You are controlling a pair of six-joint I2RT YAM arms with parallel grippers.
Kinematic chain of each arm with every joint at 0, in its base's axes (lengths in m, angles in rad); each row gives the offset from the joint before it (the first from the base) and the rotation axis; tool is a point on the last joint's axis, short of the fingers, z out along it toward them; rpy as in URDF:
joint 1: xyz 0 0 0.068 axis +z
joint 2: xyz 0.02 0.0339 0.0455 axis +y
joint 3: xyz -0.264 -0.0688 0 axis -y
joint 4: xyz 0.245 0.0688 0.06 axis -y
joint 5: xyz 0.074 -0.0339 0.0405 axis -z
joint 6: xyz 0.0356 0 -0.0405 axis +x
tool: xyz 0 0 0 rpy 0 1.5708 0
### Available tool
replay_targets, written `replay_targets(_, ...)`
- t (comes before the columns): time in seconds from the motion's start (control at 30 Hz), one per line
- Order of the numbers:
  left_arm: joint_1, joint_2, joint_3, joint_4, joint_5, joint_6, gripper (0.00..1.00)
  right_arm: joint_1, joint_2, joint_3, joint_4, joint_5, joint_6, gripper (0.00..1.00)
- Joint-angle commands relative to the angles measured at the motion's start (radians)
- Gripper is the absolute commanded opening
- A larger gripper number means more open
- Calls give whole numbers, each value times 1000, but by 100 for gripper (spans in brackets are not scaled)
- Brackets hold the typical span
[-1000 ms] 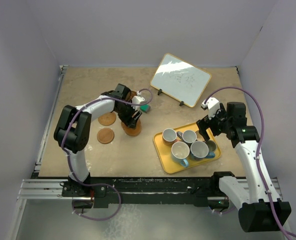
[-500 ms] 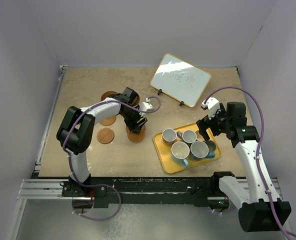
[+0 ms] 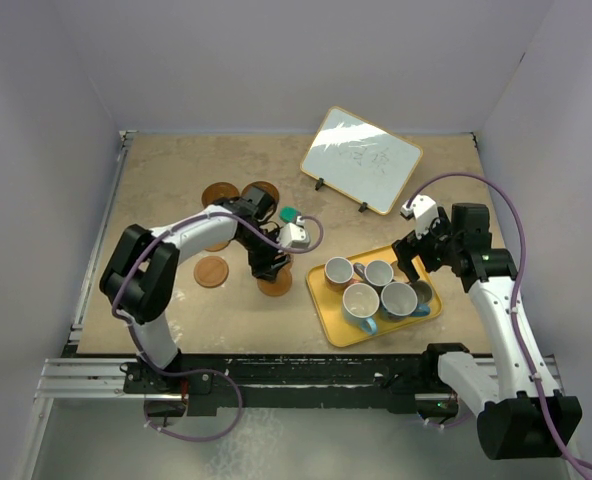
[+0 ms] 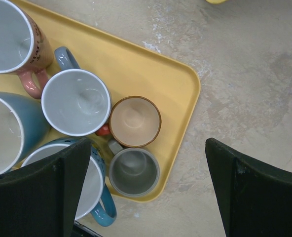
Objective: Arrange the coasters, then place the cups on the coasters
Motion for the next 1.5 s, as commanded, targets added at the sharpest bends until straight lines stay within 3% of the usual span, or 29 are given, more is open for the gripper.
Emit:
replay_targets(0.0,-34,-75,-53,-45,68,170,53,4,-1,0,-6,13,-10,100)
replay_targets(0.4,-58,-156,-114,37,108,246,53,4,2,0,-7,11,-10,100)
replay_targets(0.7,-74,-91,-131,-65,121,351,51,4,2,1,-8,14,-10,100)
replay_targets(1.03,-106,-56,-166,-71,71,326,51,5,2,1,-8,12,-10,100)
replay_targets(1.47,-152,-100,-183,-213,36,351,50,4,6,2,-8,17,-10,100)
